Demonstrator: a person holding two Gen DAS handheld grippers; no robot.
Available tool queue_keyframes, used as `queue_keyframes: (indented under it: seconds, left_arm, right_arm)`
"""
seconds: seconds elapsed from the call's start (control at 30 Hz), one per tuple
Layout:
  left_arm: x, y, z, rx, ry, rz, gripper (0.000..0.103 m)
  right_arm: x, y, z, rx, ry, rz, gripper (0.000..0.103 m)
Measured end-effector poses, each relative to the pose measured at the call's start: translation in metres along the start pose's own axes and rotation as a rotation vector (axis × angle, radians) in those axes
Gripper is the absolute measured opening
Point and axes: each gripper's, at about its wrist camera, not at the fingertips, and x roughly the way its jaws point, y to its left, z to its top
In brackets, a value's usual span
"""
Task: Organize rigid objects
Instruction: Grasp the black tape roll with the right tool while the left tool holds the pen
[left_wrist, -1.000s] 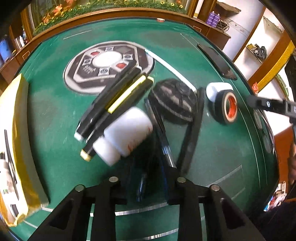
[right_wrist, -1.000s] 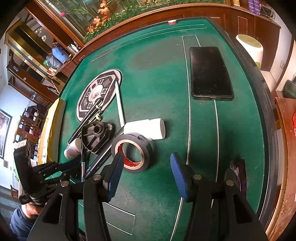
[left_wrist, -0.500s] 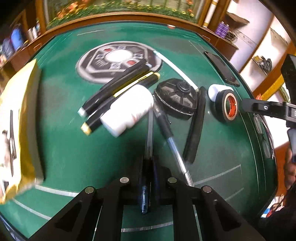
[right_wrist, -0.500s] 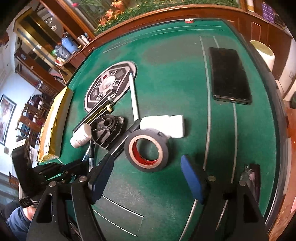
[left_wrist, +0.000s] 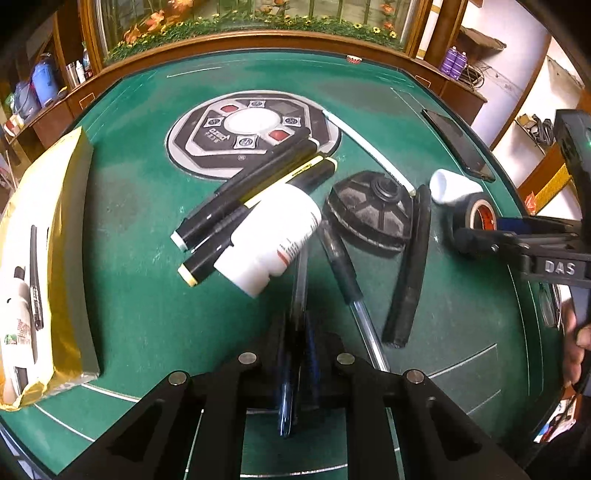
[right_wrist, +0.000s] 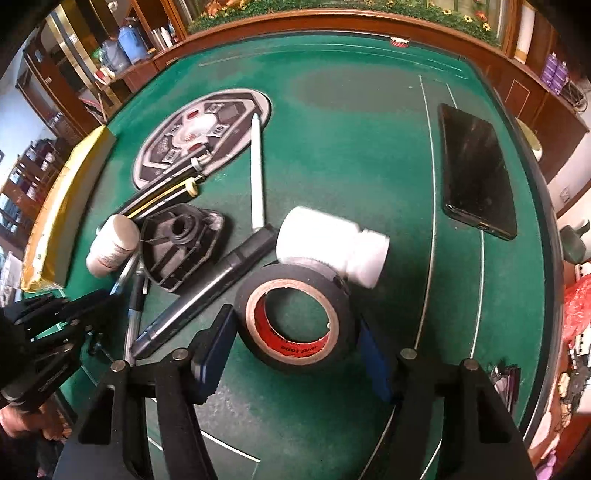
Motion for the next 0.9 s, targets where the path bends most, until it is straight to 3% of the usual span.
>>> queue_keyframes:
  seconds: [0.4, 0.6, 0.9]
  left_arm:
    - [-0.028, 0.015, -0.007, -0.126, -0.023, -0.143, 0.009]
    - [-0.042, 0.017, -0.006, -0.126, -0.046, -0.157, 0.009]
    - [-0.026, 0.014, -0.022, -0.093, 0.028, -0.157, 0.009]
  right_arm:
    - [-0.021, 0.001, -0.015, 0.026, -0.010, 0.079, 0.062]
    - [-0.028, 0.015, -0.017, 0.012, -0.017, 0.111, 0.062]
    - [-0.023, 0.042, -0.024, -0.047, 0.018, 0.140, 0.062]
